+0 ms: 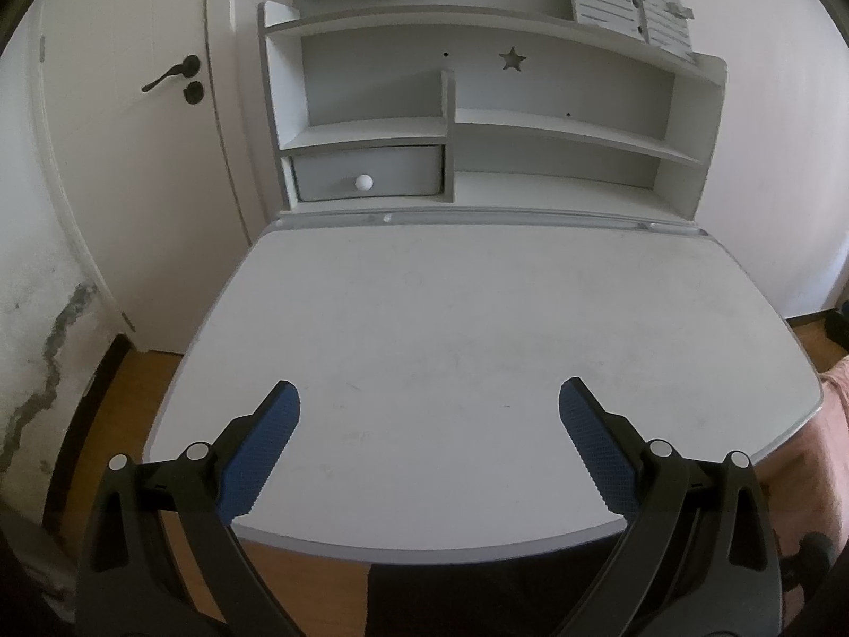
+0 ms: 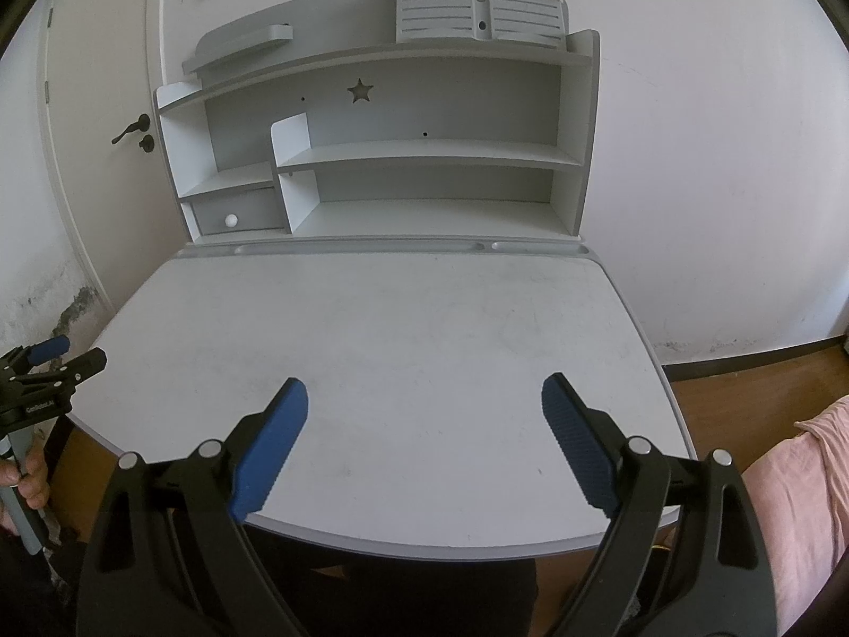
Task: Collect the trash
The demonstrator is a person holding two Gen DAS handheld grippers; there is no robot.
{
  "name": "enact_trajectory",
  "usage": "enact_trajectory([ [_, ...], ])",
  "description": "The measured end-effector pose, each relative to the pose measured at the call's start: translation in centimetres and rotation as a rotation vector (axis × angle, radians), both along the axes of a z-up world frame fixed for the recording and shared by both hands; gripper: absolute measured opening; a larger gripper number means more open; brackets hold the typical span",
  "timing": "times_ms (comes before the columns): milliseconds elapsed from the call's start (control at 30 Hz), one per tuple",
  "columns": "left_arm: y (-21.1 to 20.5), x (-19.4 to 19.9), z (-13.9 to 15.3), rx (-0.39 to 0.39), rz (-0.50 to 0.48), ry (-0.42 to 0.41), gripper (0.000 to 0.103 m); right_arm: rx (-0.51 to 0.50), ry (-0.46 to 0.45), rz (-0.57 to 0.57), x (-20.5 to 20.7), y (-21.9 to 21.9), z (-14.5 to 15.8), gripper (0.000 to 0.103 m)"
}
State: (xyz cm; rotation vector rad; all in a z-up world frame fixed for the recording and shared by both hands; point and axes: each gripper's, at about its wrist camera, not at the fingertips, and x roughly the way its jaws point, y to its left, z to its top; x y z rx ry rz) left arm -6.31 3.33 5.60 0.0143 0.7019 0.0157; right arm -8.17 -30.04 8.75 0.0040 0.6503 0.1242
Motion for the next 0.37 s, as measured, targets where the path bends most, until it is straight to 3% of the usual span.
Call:
enact_trajectory([
  [367, 0.36, 0.81, -0.01, -0.004, -0.028, 0.017, 0.095, 0.000, 0.002, 0.005, -0.15, -0.34, -0.02, 0.087],
])
